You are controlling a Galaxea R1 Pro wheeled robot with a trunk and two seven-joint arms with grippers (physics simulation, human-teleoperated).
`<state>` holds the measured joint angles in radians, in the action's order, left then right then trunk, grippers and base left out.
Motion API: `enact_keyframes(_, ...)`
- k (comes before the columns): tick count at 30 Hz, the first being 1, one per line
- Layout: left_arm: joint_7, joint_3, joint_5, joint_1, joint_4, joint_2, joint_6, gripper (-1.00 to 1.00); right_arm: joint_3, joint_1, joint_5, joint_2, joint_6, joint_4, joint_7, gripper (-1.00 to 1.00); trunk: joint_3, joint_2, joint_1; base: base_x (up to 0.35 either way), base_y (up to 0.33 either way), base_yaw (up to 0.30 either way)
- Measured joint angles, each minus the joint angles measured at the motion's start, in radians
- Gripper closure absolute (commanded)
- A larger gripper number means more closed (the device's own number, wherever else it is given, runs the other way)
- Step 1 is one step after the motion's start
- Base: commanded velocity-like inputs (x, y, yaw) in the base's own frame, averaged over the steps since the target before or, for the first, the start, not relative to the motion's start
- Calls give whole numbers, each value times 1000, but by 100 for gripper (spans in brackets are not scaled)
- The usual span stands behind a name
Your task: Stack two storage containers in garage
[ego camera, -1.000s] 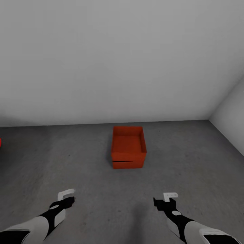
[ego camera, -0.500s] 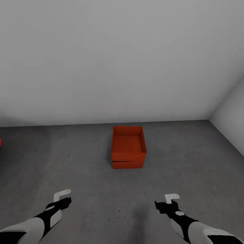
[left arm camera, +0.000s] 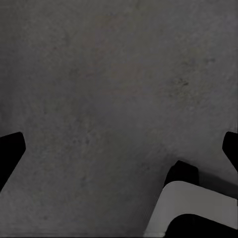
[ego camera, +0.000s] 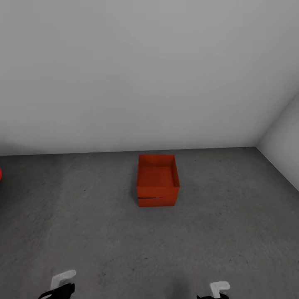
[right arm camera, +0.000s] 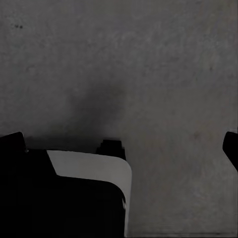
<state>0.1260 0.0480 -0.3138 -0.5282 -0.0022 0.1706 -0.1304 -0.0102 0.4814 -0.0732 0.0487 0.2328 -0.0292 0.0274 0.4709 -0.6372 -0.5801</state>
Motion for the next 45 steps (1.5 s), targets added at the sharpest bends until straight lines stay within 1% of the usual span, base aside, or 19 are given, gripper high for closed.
enact_keyframes(3, 1, -1, 0, 62, 0, -4, 2, -100, -1, -52, 1, 0, -18, 0, -6, -100, 0, 0, 0, 0, 0, 0)
enact_keyframes(5, 2, 0, 0, 86, 0, -8, 2, -100, -1, -74, 2, -1, -22, 0, -9, -100, -1, 0, 0, 0, 0, 0)
enact_keyframes(9, 6, 0, 0, 158, 0, -31, 2, -100, -3, -149, 6, -6, -30, -1, -21, -100, -5, 0, 0, 0, 0, 0)
enact_keyframes(13, 19, 0, 0, 193, 0, -50, 1, -100, -4, -197, 8, -11, -32, -1, -26, -100, -11, 0, 0, 0, 0, 0)
enact_keyframes(18, 24, 1, 1, 214, 0, -59, 0, -100, -4, -238, 8, -14, -34, -1, -28, -100, -19, 0, 0, 0, 0, 0)
enact_keyframes(21, 24, 1, 1, 228, 0, -61, 1, -100, -4, -246, 8, -15, -37, -1, -29, -100, -24, 0, 0, 0, 0, 0)
enact_keyframes(26, 15, 1, 2, 258, 1, -69, 2, -100, -4, -251, 6, -17, -70, -1, -29, -100, -32, 0, 0, 0, 0, 0)
enact_keyframes(28, 12, 1, 3, 276, 1, -84, 3, -100, -4, -259, 3, -19, -80, -1, -29, -100, -36, 0, 0, 0, 0, 0)
enact_keyframes(30, 11, 1, 3, 285, 0, -101, 2, -100, -3, -280, 1, -21, -79, -1, -29, -100, -39, 0, 0, 0, 0, 0)
enact_keyframes(32, 10, 1, 3, 288, 0, -106, 1, -100, -3, -293, 0, -20, -76, -1, -29, -100, -42, 0, 0, 0, 0, 0)
enact_keyframes(36, 11, 2, 8, 290, -1, -111, -4, -100, -3, -304, 0, -20, -74, 0, -29, -100, -49, 0, 0, 0, 0, 0)
enact_keyframes(45, 12, 2, 16, 291, -6, -111, -8, -100, -3, -308, 0, -20, -72, 0, -29, -100, -63, 0, 0, 0, 0, 0)
